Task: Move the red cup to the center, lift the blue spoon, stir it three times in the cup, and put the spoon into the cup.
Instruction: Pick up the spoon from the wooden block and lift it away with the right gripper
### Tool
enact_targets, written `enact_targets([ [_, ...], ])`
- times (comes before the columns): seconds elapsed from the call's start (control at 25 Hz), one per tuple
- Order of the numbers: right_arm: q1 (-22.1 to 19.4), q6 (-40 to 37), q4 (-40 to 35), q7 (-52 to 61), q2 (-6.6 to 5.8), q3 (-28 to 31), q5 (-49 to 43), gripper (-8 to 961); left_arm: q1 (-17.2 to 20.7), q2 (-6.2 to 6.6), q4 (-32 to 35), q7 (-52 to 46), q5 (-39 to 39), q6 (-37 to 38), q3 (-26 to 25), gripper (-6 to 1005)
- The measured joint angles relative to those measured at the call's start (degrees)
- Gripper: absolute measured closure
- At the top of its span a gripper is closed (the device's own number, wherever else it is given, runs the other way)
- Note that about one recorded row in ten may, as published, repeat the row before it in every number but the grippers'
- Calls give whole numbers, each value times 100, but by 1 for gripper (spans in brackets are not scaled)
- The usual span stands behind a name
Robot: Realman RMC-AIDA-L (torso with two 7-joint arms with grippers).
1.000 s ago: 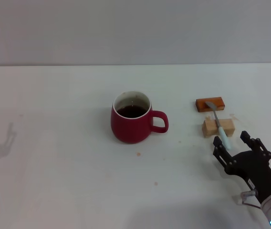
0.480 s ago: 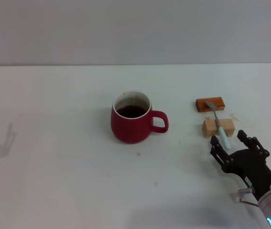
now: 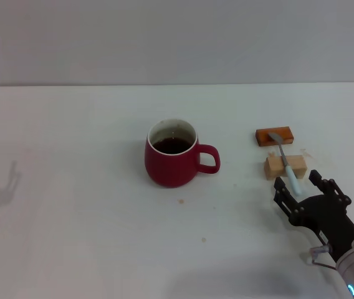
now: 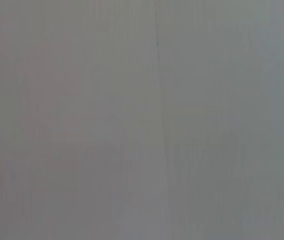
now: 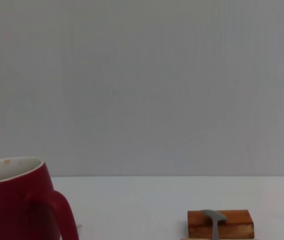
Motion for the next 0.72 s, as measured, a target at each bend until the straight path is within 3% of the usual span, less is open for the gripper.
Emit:
enact_targets([
  [0.72,42,89,-31,207,-2,17,-1,368,0,0,6,0,10,0,0,145],
])
